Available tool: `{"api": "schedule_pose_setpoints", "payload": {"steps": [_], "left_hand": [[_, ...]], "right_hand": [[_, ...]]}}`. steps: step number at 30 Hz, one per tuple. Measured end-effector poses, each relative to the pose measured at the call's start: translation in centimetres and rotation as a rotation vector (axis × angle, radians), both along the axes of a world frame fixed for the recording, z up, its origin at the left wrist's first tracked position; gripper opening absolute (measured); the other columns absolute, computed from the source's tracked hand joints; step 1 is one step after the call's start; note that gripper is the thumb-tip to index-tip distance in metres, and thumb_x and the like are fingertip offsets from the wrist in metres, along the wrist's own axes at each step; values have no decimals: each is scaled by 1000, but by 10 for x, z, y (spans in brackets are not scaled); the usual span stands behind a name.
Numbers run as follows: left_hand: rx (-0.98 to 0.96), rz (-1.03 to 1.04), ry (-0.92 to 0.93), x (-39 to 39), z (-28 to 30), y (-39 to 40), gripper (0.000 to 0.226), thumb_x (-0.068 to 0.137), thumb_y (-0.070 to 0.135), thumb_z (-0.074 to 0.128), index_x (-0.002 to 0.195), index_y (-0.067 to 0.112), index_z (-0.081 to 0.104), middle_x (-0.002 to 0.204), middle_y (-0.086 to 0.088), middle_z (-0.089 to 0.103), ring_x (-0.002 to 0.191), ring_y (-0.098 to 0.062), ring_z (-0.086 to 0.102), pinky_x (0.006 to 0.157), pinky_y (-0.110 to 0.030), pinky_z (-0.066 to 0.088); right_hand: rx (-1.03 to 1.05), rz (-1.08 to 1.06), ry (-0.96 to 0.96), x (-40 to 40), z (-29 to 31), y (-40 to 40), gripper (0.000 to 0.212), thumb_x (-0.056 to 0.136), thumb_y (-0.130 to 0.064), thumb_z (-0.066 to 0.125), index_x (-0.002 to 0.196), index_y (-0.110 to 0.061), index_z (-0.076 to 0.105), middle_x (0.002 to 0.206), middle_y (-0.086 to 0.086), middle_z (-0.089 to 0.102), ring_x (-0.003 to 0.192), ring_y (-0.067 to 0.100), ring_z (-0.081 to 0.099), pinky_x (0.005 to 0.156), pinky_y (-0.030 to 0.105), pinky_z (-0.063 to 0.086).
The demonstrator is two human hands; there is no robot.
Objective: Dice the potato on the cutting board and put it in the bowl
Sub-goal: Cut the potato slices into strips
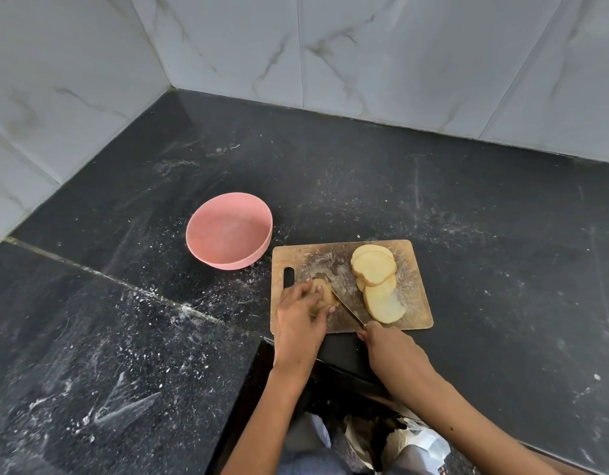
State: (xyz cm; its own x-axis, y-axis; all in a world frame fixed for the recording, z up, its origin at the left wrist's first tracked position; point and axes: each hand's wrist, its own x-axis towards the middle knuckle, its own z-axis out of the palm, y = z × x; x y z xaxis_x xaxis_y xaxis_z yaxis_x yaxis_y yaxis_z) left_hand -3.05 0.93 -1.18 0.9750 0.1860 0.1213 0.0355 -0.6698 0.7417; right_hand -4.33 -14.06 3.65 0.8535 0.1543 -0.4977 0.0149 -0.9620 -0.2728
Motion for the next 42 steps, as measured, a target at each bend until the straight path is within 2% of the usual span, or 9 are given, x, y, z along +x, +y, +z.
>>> {"api": "schedule_pose_setpoints", "payload": {"steps": [8, 13, 18, 20, 23, 26, 29, 39, 42], "left_hand": [[39, -25, -23, -3, -1, 0, 35, 78, 10, 79, 112, 5, 71, 117, -8, 65, 114, -23, 56, 100, -29, 43], [39, -28, -30, -6, 1, -2, 34, 83, 5, 73, 117, 6, 68, 125, -7, 62, 122, -19, 51, 103, -19, 34], [42, -24, -38, -6, -1, -2, 35, 80, 4, 76, 114, 6, 70, 125, -9, 64, 120, -22, 55, 103, -21, 36], [52, -22, -48, -6, -4, 0, 37, 75, 5, 80, 111, 7, 72, 123, -10, 65, 117, -24, 58, 103, -25, 37], [95, -25, -61, -4, -8, 1, 38, 71, 7, 83, 107, 7, 73, 121, -11, 67, 115, -24, 61, 104, -22, 30], [125, -31, -63, -5, -9, 0, 34, 74, 7, 81, 107, 6, 73, 122, -13, 65, 117, -23, 61, 104, -31, 29], [123, -54, -69, -5, -11, 1, 31, 76, 7, 79, 106, 5, 73, 124, -14, 63, 120, -23, 58, 106, -32, 28], [69, -65, -59, -4, -10, 2, 31, 79, 9, 77, 109, 6, 72, 128, -14, 60, 122, -22, 57, 109, -20, 24], [77, -59, -67, -4, -11, 2, 31, 78, 8, 78, 108, 5, 72, 126, -14, 61, 119, -24, 59, 108, -21, 26]], "right_hand": [[0, -33, 41, -24, 5, -16, 27, 104, -39, 22, 94, -17, 37, 91, 4, 51, 98, 29, 59, 69, 33, 37], [102, -96, -65, -19, 15, -19, 33, 103, -41, 25, 85, -19, 42, 88, 5, 57, 87, 27, 58, 70, 34, 42], [197, -95, -116, 13, 2, 0, 35, 103, -37, 29, 81, -16, 45, 70, -1, 48, 72, 22, 49, 63, 30, 33], [229, -94, -120, 20, -5, 8, 34, 103, -36, 31, 79, -17, 45, 75, 2, 53, 73, 21, 49, 64, 31, 34], [249, -92, -116, 23, -9, 15, 32, 103, -35, 32, 77, -18, 44, 78, 3, 55, 73, 20, 49, 64, 30, 34], [245, -86, -115, 24, -11, 18, 32, 103, -35, 32, 79, -17, 44, 81, 7, 59, 76, 25, 54, 64, 30, 35], [231, -82, -110, 26, -12, 18, 32, 103, -34, 32, 78, -16, 43, 88, 12, 63, 81, 29, 58, 64, 31, 36], [234, -33, -74, 35, -8, 20, 31, 103, -32, 33, 83, -15, 49, 90, 13, 64, 85, 30, 60, 65, 31, 36], [163, -37, -108, 32, -6, 26, 34, 103, -30, 31, 96, -8, 56, 98, 15, 65, 90, 32, 61, 66, 31, 38]]}}
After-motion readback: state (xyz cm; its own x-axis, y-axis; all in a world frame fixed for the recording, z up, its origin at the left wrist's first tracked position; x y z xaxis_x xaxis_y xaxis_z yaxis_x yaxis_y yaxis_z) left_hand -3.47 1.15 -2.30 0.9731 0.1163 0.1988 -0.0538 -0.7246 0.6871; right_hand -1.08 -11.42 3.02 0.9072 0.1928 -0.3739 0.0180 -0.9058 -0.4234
